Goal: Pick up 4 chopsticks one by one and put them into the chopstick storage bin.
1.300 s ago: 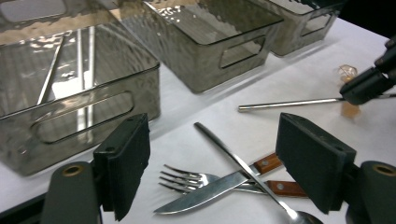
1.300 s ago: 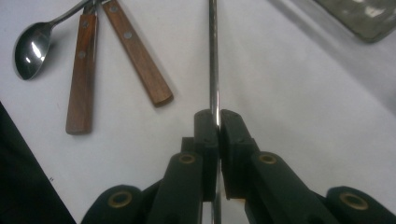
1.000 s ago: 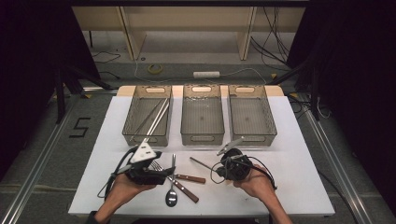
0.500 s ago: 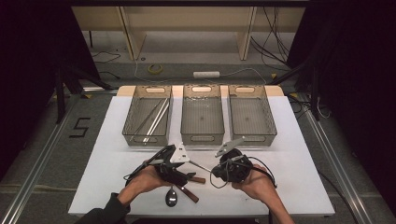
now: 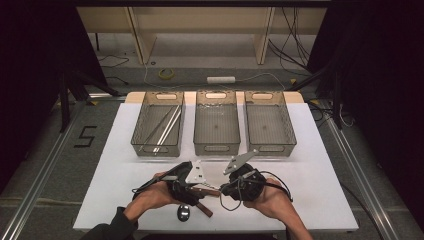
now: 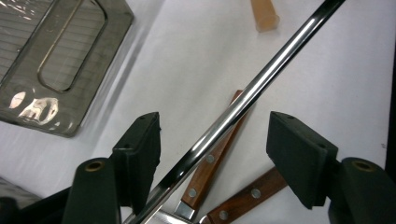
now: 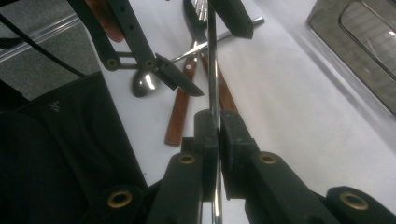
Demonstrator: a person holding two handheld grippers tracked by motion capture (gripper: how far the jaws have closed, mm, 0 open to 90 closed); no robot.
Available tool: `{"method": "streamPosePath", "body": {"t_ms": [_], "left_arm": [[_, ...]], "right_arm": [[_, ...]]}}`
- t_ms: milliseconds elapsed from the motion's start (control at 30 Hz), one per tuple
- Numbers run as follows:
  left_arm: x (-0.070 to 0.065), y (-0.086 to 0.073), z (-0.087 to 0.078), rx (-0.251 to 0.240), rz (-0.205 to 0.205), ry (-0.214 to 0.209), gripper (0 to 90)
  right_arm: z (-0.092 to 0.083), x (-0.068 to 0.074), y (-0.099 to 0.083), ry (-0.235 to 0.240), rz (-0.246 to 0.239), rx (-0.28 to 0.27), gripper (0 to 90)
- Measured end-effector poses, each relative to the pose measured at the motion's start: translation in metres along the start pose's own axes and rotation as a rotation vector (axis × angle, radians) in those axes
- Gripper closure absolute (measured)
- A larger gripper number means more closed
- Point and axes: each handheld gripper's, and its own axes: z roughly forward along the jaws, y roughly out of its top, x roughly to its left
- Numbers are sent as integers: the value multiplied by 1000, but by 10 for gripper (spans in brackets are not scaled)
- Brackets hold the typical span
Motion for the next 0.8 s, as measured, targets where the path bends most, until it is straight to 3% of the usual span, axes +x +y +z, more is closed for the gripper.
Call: {"method": "streamPosePath", "body": {"t_ms": [233,400,700,800], "left_arm": [[-4,0,-3,5,46,-35,464],[-7,-1,-3,12,89,-63,516],[-6,-1,-10,1,113,-110,703],[-7,-1,-11,12,134,-133,729]], "right_arm": [[1,5,1,33,-9,4,869],[2,6,1,50,-45,3,869],[5,5,-1,76,-63,24,867],[6,3,-2,92,-83,17,867]]}}
